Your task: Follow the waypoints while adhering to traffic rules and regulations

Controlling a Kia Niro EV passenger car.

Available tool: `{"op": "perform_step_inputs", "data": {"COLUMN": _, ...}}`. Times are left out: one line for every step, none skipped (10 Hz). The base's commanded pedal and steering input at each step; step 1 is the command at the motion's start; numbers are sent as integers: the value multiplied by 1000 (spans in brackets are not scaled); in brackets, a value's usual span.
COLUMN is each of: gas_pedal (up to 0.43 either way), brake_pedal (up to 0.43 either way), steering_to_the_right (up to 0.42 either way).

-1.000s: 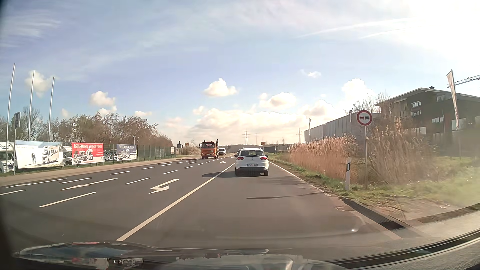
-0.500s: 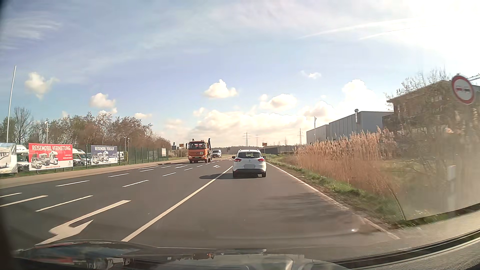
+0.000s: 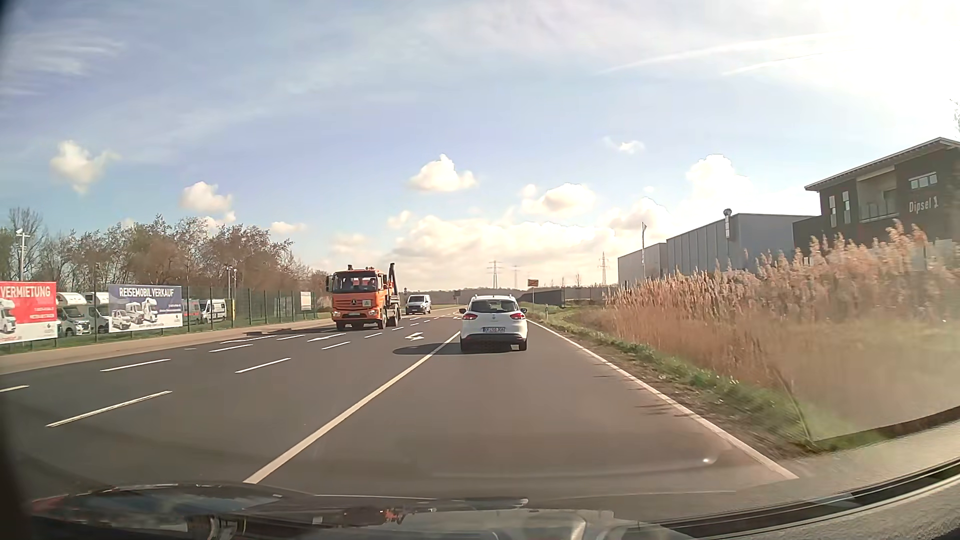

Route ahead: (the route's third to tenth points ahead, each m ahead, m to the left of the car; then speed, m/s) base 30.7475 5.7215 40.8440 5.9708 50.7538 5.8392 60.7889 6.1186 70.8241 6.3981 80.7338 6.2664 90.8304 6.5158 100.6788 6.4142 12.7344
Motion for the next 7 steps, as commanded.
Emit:
{"op": "perform_step_inputs", "data": {"gas_pedal": 268, "brake_pedal": 0, "steering_to_the_right": -7}}
{"op": "perform_step_inputs", "data": {"gas_pedal": 268, "brake_pedal": 0, "steering_to_the_right": -7}}
{"op": "perform_step_inputs", "data": {"gas_pedal": 268, "brake_pedal": 0, "steering_to_the_right": -7}}
{"op": "perform_step_inputs", "data": {"gas_pedal": 260, "brake_pedal": 0, "steering_to_the_right": -8}}
{"op": "perform_step_inputs", "data": {"gas_pedal": 248, "brake_pedal": 0, "steering_to_the_right": -8}}
{"op": "perform_step_inputs", "data": {"gas_pedal": 220, "brake_pedal": 0, "steering_to_the_right": -8}}
{"op": "perform_step_inputs", "data": {"gas_pedal": 209, "brake_pedal": 0, "steering_to_the_right": -8}}
